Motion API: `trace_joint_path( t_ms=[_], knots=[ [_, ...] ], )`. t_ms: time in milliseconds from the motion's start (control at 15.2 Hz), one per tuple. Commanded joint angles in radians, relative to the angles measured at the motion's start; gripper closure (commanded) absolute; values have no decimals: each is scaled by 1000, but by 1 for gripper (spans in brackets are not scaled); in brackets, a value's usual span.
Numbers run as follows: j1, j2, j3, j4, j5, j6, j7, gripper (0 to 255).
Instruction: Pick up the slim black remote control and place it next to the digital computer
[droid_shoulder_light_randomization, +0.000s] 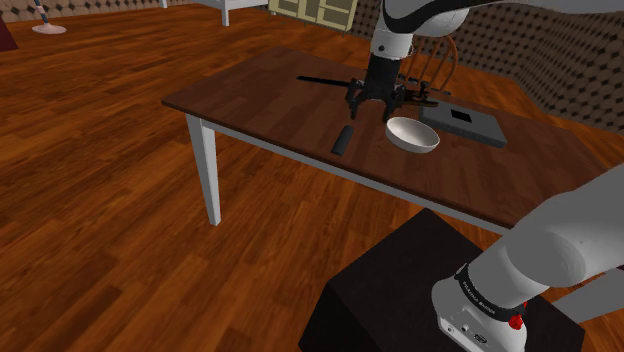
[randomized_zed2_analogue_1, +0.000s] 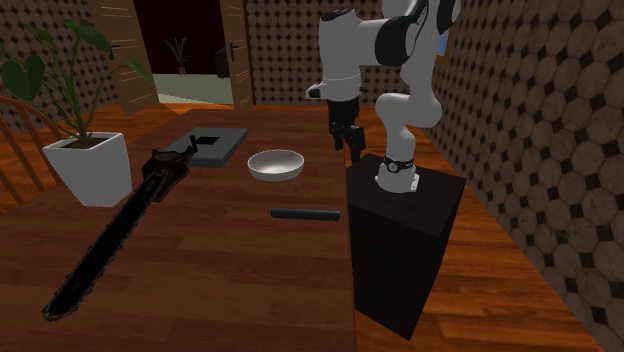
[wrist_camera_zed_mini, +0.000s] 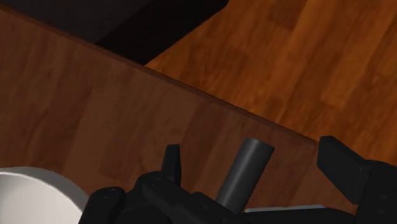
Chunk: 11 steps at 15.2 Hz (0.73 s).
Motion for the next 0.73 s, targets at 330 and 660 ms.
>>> trace_joint_path(
  t_ms=[330,660],
  knots=[
    [-41,248,-32,116,62,127,154,0],
    [-69,414,-61,212,120,195,243,0]
  ],
)
